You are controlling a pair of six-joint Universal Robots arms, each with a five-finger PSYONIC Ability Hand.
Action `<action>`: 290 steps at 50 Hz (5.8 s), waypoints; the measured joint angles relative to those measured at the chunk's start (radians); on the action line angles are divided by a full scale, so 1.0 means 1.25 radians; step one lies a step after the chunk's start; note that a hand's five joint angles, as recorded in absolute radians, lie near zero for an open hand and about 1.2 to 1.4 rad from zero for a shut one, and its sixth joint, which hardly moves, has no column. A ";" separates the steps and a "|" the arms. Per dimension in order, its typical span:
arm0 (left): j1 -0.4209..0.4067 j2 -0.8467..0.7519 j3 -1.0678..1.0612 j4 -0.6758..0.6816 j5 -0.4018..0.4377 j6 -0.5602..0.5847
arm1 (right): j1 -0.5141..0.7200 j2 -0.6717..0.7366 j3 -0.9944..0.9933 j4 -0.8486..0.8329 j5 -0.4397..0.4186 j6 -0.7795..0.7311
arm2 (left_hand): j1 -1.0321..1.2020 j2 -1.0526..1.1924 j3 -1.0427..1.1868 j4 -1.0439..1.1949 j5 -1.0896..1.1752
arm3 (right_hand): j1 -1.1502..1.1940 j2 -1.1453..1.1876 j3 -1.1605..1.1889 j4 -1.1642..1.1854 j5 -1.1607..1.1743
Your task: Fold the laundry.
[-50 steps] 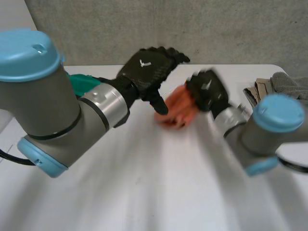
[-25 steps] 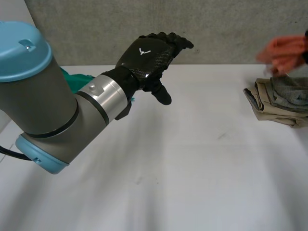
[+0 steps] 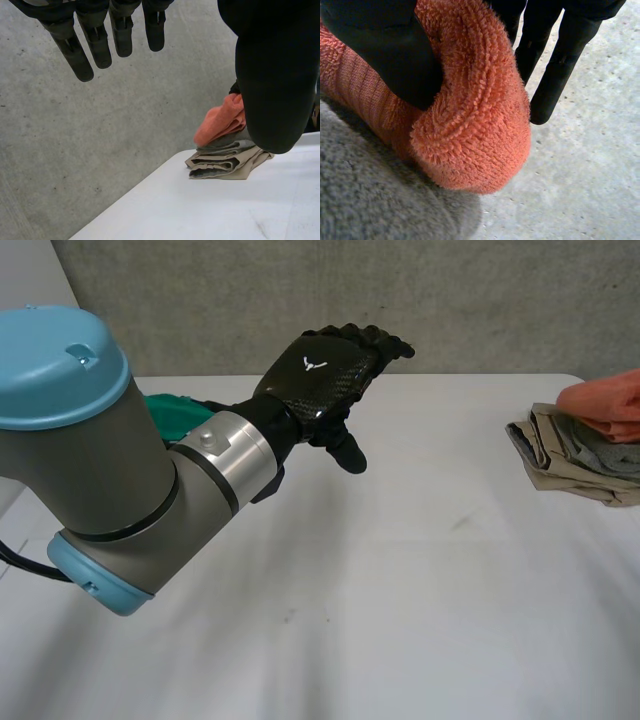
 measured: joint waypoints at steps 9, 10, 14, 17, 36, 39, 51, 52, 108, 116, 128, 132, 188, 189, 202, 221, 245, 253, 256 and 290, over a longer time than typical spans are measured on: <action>-0.008 0.001 -0.003 0.000 0.000 -0.002 | -0.029 -0.021 0.030 0.114 -0.012 -0.056 | 0.000 0.000 0.000 0.000 0.000 | -0.624 -0.730 -0.745 -0.765 -0.679; -0.009 0.001 -0.004 0.000 0.000 -0.003 | -0.038 -0.026 0.032 0.140 -0.009 -0.070 | 0.000 0.000 0.000 0.000 0.000 | -0.628 -0.741 -0.760 -0.779 -0.689; -0.015 0.003 -0.004 0.000 0.001 -0.004 | -0.080 -0.074 0.036 0.263 0.021 -0.138 | 0.000 0.000 0.000 0.000 0.000 | -0.628 -0.745 -0.767 -0.789 -0.697; -0.019 0.006 -0.004 0.000 0.001 -0.005 | -0.106 -0.124 0.029 0.350 0.069 -0.196 | 0.000 0.000 0.000 0.000 0.000 | -0.628 -0.745 -0.767 -0.789 -0.700; -0.017 0.095 0.008 0.022 -0.018 -0.009 | 0.128 -0.382 0.088 0.276 0.178 -0.305 | -0.003 -0.001 0.000 -0.002 -0.003 | -0.628 -0.745 -0.767 -0.789 -0.700; 0.006 0.110 0.011 0.027 -0.047 -0.005 | 0.195 -0.421 0.174 0.237 0.099 -0.281 | -0.003 -0.001 0.000 -0.002 -0.003 | -0.628 -0.745 -0.767 -0.789 -0.700; 0.330 -0.006 0.046 0.038 -0.114 0.165 | 0.379 -0.478 0.470 0.246 -0.037 -0.349 | 0.000 -0.001 0.000 0.000 0.000 | -0.628 -0.745 -0.767 -0.789 -0.700; 0.353 -0.044 0.061 0.042 -0.107 0.196 | 0.387 -0.475 0.483 0.258 -0.031 -0.366 | 0.000 -0.001 0.000 0.000 0.000 | -0.628 -0.745 -0.767 -0.789 -0.700; 0.484 -0.381 0.083 0.176 -0.063 0.460 | 0.387 -0.412 0.524 0.397 0.039 -0.476 | 0.680 0.752 0.739 0.754 0.730 | -0.628 -0.745 -0.767 -0.789 -0.700; 0.467 -0.260 -0.007 0.171 -0.072 0.463 | 0.387 -0.412 0.523 0.396 0.039 -0.475 | 0.181 0.190 0.195 0.190 0.193 | -0.628 -0.745 -0.767 -0.789 -0.700; 0.467 -0.329 0.208 0.172 -0.045 0.368 | 0.387 -0.412 0.522 0.396 0.038 -0.475 | 0.181 0.184 0.186 0.179 0.179 | -0.628 -0.745 -0.767 -0.789 -0.700; 0.471 -0.408 0.305 0.161 -0.016 0.330 | 0.387 -0.411 0.521 0.395 0.038 -0.475 | 0.181 0.184 0.186 0.179 0.179 | -0.628 -0.745 -0.767 -0.789 -0.700; -0.063 -0.175 -0.168 0.220 -0.114 0.044 | 0.452 -0.431 0.253 0.531 0.255 -0.125 | 0.104 0.120 0.127 0.121 0.122 | -0.628 -0.745 -0.767 -0.789 -0.700; -0.066 -0.192 -0.157 0.208 -0.119 0.045 | 0.464 -0.417 0.249 0.540 0.255 -0.128 | 0.104 0.104 0.106 0.101 0.101 | -0.628 -0.745 -0.767 -0.789 -0.700; 0.066 -0.018 -0.213 0.147 -0.194 0.054 | 0.504 -0.406 0.245 0.718 0.246 -0.222 | 0.104 0.096 0.094 0.091 0.088 | -0.628 -0.745 -0.767 -0.789 -0.700; 0.293 0.027 -0.356 0.151 -0.132 0.166 | 0.822 -0.298 0.194 0.722 0.199 -0.291 | 0.104 0.096 0.094 0.091 0.091 | -0.626 -0.743 -0.765 -0.787 -0.697; 0.230 0.087 -0.426 0.157 -0.052 0.138 | 0.790 -0.339 0.244 0.758 0.345 -0.328 | 0.107 0.098 0.096 0.101 0.115 | -0.596 -0.696 -0.719 -0.742 -0.664; 0.212 0.086 -0.420 0.161 -0.055 0.133 | 0.744 -0.358 0.321 0.802 0.349 -0.326 | 0.107 0.098 0.097 0.102 0.115 | -0.596 -0.696 -0.719 -0.742 -0.660; 0.204 0.085 -0.421 0.164 -0.055 0.133 | 0.729 -0.360 0.351 0.794 0.351 -0.329 | 0.107 0.098 0.097 0.102 0.115 | -0.531 -0.633 -0.652 -0.675 -0.593; 0.198 -0.207 -0.157 0.177 -0.063 0.278 | 0.447 -0.561 0.451 0.699 0.215 -0.445 | 0.107 0.098 0.097 0.102 0.114 | 0.015 0.018 0.006 -0.004 0.050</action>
